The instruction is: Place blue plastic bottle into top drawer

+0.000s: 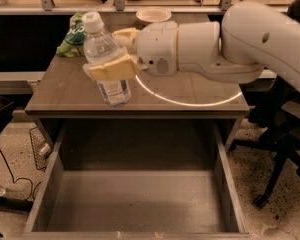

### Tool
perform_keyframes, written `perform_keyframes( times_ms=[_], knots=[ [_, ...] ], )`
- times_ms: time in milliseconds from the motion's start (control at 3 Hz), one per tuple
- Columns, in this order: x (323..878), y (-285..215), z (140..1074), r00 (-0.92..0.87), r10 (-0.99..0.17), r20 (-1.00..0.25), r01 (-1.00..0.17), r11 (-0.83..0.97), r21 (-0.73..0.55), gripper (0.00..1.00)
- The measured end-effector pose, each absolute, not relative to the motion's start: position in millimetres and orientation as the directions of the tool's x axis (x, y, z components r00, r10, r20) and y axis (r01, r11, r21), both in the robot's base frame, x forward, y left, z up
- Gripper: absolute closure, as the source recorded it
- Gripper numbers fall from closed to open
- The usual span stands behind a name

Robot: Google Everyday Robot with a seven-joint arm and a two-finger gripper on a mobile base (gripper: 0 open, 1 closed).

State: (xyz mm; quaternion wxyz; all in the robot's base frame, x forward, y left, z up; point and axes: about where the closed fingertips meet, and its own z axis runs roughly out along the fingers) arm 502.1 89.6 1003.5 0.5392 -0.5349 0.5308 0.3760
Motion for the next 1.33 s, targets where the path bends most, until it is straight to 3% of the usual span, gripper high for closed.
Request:
perform_keyframes(
  times_ms=[333, 667, 1333],
  knots=[
    [537, 104, 1030, 0.204, -0.177, -0.963, -0.963, 0.143, -0.23, 1.0],
    [614, 124, 1033, 0.247, -0.154, -0.957, -0.949, 0.164, -0.271, 1.0],
    [635, 116, 1023, 0.185, -0.134, -0.974, -0.952, 0.22, -0.211, 1.0]
  ],
)
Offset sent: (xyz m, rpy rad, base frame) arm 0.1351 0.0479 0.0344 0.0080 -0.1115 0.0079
